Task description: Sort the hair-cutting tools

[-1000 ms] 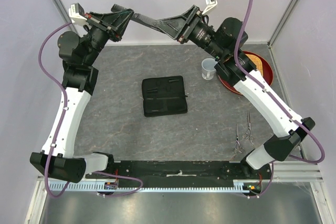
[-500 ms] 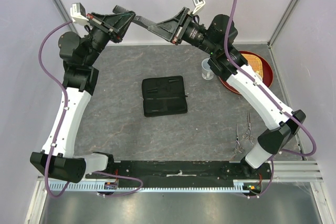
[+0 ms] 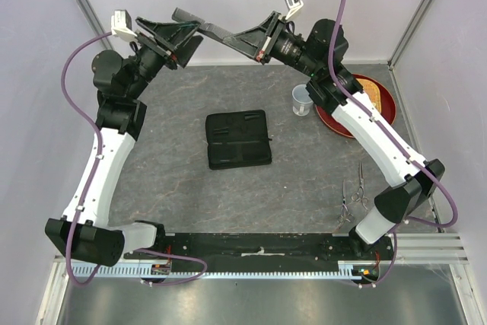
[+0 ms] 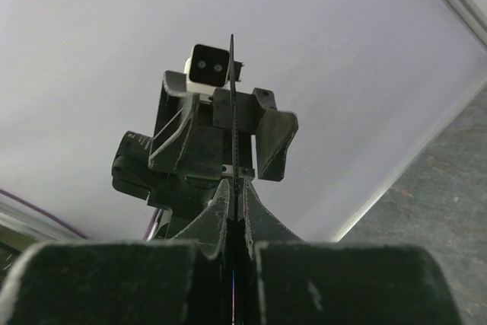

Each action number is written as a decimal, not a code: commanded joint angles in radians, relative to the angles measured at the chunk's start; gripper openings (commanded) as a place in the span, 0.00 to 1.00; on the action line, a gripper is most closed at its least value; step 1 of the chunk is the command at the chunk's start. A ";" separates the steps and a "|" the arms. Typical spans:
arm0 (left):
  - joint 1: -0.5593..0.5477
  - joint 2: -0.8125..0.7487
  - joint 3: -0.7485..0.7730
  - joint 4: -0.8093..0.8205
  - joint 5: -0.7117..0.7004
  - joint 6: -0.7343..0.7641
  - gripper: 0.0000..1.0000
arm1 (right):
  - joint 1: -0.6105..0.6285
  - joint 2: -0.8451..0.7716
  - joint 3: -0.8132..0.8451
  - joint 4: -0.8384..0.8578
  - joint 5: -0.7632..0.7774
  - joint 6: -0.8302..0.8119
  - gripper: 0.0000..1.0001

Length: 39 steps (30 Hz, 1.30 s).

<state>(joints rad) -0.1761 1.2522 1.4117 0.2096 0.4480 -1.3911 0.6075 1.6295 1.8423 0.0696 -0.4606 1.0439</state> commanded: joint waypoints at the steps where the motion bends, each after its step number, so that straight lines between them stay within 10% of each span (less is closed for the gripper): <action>1: 0.016 -0.046 -0.077 -0.013 0.092 0.133 0.75 | -0.052 -0.033 -0.052 0.010 -0.041 -0.018 0.00; 12: 0.092 -0.033 -0.261 -0.313 0.239 0.496 0.74 | -0.232 -0.017 -0.216 -0.318 -0.236 -0.327 0.00; 20: 0.084 0.093 -0.447 -0.461 0.190 0.619 0.54 | -0.264 0.036 -0.339 -0.657 -0.208 -0.646 0.00; 39: 0.072 0.372 -0.540 -0.493 0.046 0.638 0.52 | -0.273 0.188 -0.544 -0.577 -0.087 -0.688 0.00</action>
<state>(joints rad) -0.1024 1.6119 0.8867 -0.2935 0.5465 -0.8116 0.3416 1.7935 1.3289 -0.5613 -0.5583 0.3794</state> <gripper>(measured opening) 0.534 0.011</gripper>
